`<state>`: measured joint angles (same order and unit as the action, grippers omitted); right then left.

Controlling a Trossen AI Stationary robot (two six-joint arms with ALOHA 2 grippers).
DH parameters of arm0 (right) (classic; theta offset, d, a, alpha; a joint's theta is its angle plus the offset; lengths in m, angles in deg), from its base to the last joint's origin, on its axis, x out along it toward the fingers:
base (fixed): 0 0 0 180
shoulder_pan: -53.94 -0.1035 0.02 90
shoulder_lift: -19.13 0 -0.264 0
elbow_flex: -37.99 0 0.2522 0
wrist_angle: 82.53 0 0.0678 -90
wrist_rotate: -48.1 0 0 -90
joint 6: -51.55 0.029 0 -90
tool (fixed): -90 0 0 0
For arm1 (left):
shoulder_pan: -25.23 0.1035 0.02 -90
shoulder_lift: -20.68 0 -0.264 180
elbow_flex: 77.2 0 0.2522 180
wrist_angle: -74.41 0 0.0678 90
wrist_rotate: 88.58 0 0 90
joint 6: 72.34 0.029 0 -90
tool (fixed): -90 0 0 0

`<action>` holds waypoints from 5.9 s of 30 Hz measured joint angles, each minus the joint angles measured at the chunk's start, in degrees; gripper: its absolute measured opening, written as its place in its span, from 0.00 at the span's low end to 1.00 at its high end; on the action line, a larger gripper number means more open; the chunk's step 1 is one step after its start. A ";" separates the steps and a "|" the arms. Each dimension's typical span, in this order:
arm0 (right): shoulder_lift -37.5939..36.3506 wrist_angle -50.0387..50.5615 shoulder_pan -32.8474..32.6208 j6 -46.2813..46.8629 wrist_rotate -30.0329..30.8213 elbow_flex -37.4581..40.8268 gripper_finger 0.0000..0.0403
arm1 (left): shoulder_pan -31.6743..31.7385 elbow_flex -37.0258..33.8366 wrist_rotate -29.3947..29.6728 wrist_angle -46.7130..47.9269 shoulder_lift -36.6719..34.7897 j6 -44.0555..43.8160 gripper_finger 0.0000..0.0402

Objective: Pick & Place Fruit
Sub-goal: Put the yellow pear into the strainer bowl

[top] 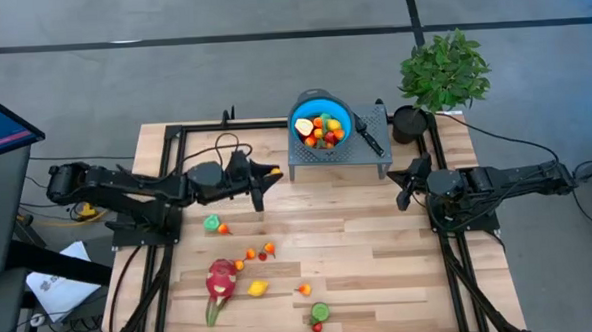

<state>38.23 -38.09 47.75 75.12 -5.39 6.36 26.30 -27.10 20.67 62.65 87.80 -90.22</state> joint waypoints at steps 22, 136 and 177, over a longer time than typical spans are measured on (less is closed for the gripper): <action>-0.01 0.22 0.00 -0.13 4.07 0.00 0.00 | 4.63 10.20 -0.06 -1.15 8.17 11.44 0.29; -0.01 0.61 -0.02 0.00 4.06 0.00 0.00 | -4.59 10.18 -14.68 26.80 12.08 -12.93 0.01; 0.01 0.20 -0.04 3.48 4.04 0.00 0.00 | -9.93 10.97 -13.25 20.23 18.25 15.91 0.00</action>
<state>38.24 -37.90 47.70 78.60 -1.35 6.36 16.37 -16.13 7.42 82.88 106.05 -74.31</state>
